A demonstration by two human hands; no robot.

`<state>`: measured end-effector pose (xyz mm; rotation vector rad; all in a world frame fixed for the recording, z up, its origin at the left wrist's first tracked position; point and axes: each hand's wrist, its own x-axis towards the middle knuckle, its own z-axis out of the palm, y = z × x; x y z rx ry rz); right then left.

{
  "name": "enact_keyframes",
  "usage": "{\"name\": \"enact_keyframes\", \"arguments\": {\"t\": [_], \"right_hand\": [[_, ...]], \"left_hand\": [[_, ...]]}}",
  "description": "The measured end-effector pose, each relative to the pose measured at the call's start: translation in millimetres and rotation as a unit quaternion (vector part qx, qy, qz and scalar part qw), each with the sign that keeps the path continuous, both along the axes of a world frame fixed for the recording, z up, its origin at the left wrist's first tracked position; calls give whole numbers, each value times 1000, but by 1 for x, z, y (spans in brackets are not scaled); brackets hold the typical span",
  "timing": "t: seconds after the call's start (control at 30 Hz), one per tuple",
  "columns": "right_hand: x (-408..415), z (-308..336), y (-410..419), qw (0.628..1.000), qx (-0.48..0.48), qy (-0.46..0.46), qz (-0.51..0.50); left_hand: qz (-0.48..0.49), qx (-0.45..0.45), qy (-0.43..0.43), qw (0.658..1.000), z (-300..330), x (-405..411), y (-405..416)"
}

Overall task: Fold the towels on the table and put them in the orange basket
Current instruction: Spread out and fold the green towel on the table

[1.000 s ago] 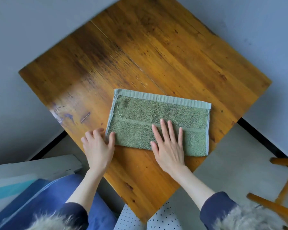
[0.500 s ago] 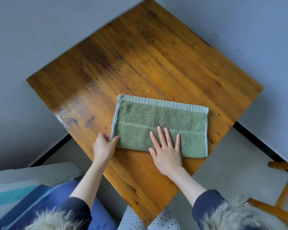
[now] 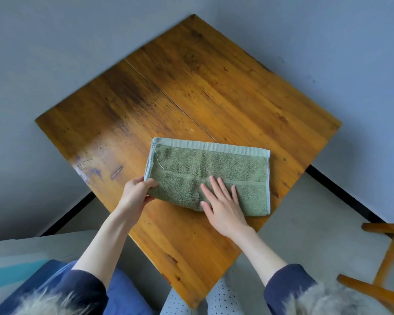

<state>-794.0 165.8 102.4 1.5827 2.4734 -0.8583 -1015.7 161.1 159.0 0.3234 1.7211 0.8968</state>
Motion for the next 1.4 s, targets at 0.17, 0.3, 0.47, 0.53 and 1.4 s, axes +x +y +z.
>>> {"name": "enact_keyframes", "arguments": {"t": [0.17, 0.3, 0.47, 0.53, 1.4], "right_hand": [[46, 17, -3, 967, -34, 176, -180], [89, 28, 1, 830, -187, 326, -411], [129, 33, 15, 662, -325, 440, -512], [137, 31, 24, 667, -329, 435, -507], [130, 5, 110, 774, -261, 334, -471]], "left_hand": [[-54, 81, 63, 993, 33, 39, 14], [-155, 154, 166, 962, 46, 104, 29], [-282, 204, 245, 905, 23, 201, 35], [-353, 167, 260, 883, 0, 226, 31], [-566, 248, 414, 669, -36, 241, -3]]}}
